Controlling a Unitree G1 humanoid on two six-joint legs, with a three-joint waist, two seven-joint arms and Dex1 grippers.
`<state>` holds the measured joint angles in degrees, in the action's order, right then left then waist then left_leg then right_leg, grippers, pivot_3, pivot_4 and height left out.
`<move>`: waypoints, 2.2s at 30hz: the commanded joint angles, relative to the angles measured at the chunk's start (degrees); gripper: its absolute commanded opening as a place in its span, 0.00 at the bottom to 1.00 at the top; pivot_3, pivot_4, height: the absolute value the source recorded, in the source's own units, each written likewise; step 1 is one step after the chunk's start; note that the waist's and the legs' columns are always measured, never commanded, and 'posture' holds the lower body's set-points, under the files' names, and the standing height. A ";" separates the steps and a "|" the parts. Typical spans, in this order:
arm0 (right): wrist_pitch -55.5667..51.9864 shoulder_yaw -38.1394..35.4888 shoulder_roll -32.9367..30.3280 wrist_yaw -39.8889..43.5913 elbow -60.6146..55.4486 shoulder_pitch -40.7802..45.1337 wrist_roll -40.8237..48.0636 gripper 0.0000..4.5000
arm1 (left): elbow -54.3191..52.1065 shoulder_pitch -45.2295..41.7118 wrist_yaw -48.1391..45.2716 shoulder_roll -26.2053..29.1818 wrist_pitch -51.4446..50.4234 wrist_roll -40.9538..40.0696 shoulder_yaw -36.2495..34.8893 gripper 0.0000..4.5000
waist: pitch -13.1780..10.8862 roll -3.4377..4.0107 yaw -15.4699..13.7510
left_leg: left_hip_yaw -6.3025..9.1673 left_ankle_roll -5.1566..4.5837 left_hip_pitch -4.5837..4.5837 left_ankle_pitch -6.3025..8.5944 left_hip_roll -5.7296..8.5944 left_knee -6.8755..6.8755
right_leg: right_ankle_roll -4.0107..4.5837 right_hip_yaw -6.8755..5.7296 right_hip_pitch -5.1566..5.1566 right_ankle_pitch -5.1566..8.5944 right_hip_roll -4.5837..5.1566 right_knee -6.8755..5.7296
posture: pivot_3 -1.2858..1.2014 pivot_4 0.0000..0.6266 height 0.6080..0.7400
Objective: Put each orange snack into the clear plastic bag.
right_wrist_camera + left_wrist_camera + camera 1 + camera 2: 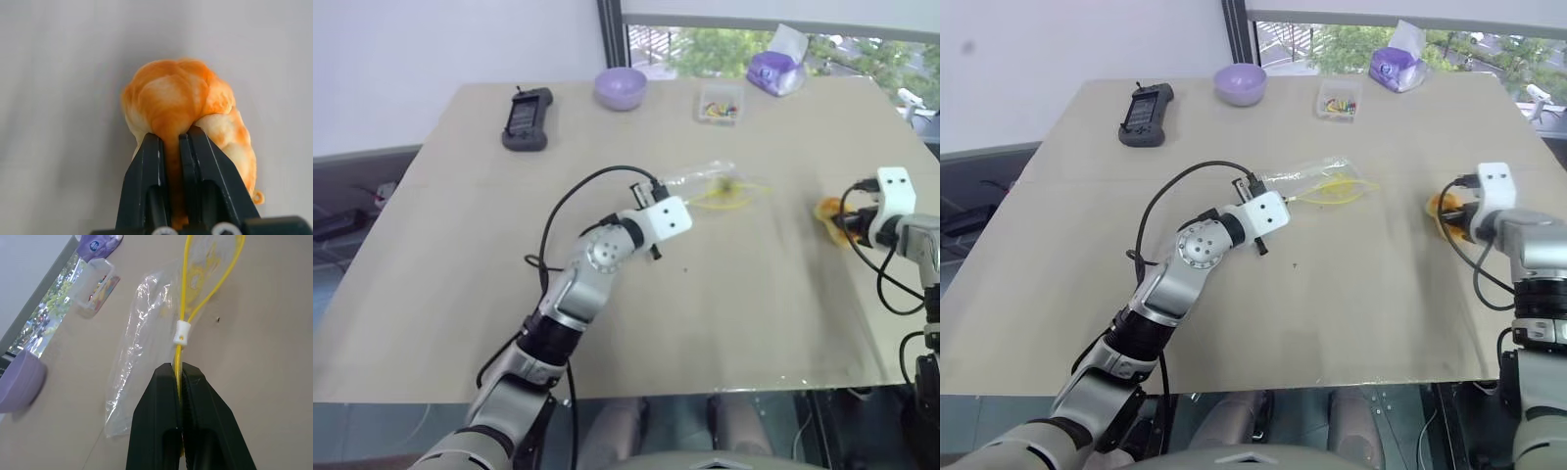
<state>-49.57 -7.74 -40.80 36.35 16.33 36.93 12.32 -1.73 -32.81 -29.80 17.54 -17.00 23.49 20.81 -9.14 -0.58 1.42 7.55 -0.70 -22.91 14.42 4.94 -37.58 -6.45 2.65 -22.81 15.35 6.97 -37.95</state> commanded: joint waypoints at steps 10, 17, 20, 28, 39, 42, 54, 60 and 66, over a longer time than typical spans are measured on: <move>6.20 11.48 -7.45 18.15 -29.15 -1.30 5.47 0.00 | -1.80 -0.97 0.23 -0.61 1.98 0.02 0.49 0.00 | -0.02 -0.01 -0.76 | 0.08 0.00 -0.06 0.00 0.01 0.01 | 0.00 -0.10 0.00 0.00 0.02 0.08 | 0.52 0.24 1.00; 7.50 16.68 -5.57 17.25 -24.89 1.67 1.72 0.00 | -1.77 -0.70 -0.86 -0.02 5.12 -0.08 1.64 0.00 | -0.02 -0.01 -0.66 | 0.07 0.00 -0.06 0.00 0.01 0.01 | 0.00 -0.09 -0.01 0.00 0.03 0.09 | 0.52 0.24 1.00; 8.10 17.92 -4.96 17.05 -22.22 3.10 0.15 0.00 | -2.48 -0.26 -1.63 0.21 6.34 -0.31 2.37 0.00 | -0.02 -0.01 -0.66 | 0.07 0.00 -0.06 0.00 0.01 0.01 | 0.00 -0.08 -0.02 0.00 0.03 0.08 | 0.52 0.24 1.00; 4.69 18.97 -1.82 16.12 -17.00 5.94 -1.28 0.00 | -2.37 -0.29 -3.11 1.19 12.08 -0.05 3.74 0.00 | -0.02 -0.01 -0.67 | 0.07 0.00 -0.07 0.00 0.00 0.01 | 0.00 -0.08 -0.02 0.00 0.03 0.09 | 0.52 0.24 1.00; 5.15 18.59 2.38 14.67 -14.83 8.44 -2.21 0.00 | -0.84 -0.73 -4.03 1.66 17.74 -0.16 4.45 0.00 | -0.02 -0.01 -0.59 | 0.08 0.00 -0.07 0.00 0.00 0.05 | 0.00 -0.08 -0.07 0.00 0.02 0.09 | 0.52 0.24 1.00; 5.97 17.80 2.86 13.19 -13.33 8.11 -2.78 0.00 | -0.67 -0.83 -4.14 1.30 17.94 -0.09 4.53 0.00 | -0.02 -0.01 -0.80 | 0.09 0.00 -0.10 0.00 0.03 0.02 | 0.00 -0.08 -0.06 0.00 0.06 0.09 | 0.52 0.24 1.00; -1.63 7.48 14.85 0.35 -13.53 6.56 2.91 0.00 | 0.29 -1.47 -4.41 -0.14 18.62 -0.30 4.70 0.00 | -0.01 0.00 -0.32 | 0.02 0.01 -0.15 0.00 0.00 0.08 | 0.01 0.03 -0.27 0.00 0.01 -0.02 | 0.52 0.24 1.00; 0.34 7.61 17.90 -4.39 -14.80 4.40 2.02 0.46 | 0.40 -1.53 -4.69 -0.48 18.67 -0.41 4.62 0.00 | 0.02 0.04 -0.28 | 0.04 0.01 -0.46 -0.01 0.01 -0.05 | 0.01 0.01 -0.52 -0.01 0.02 -0.07 | 0.52 0.24 1.00; 3.86 12.45 10.39 2.27 -17.43 1.40 0.03 0.75 | 0.52 -1.23 -4.75 -0.34 18.12 -0.28 4.19 0.00 | 0.01 0.04 -0.37 | 0.07 0.01 -0.95 -0.01 0.07 -0.47 | 0.01 -0.03 -0.90 -0.01 0.05 -0.26 | 0.52 0.24 1.00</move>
<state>-47.78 4.61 -28.43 36.01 1.80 38.63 12.68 -0.29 -33.54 -34.76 17.24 0.47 23.50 25.39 -9.13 -0.54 1.05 7.64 -0.69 -23.86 14.41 5.04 -38.08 -6.45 2.59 -23.69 15.34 7.02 -38.22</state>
